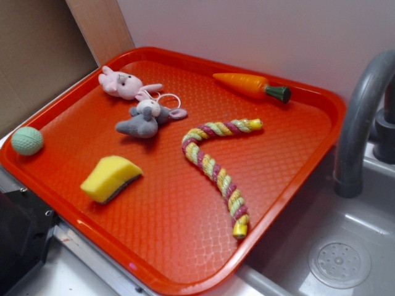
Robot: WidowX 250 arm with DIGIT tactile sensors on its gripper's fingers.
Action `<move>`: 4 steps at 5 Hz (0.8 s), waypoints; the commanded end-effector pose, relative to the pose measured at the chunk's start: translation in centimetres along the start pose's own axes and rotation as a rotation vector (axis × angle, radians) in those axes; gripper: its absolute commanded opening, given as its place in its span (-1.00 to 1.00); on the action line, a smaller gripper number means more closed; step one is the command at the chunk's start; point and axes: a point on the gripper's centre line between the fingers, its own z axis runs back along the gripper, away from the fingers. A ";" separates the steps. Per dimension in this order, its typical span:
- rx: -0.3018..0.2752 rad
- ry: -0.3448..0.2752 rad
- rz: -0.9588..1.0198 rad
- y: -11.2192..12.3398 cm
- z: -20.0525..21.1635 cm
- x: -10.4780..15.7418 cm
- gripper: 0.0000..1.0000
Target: Grab the multicolored rope.
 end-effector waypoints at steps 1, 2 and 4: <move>0.000 0.000 0.000 0.0 0.0 0.0 1.00; -0.043 -0.078 -0.043 -3.9 -0.9 2.6 1.00; -0.067 -0.095 0.116 -10.8 -6.1 9.7 1.00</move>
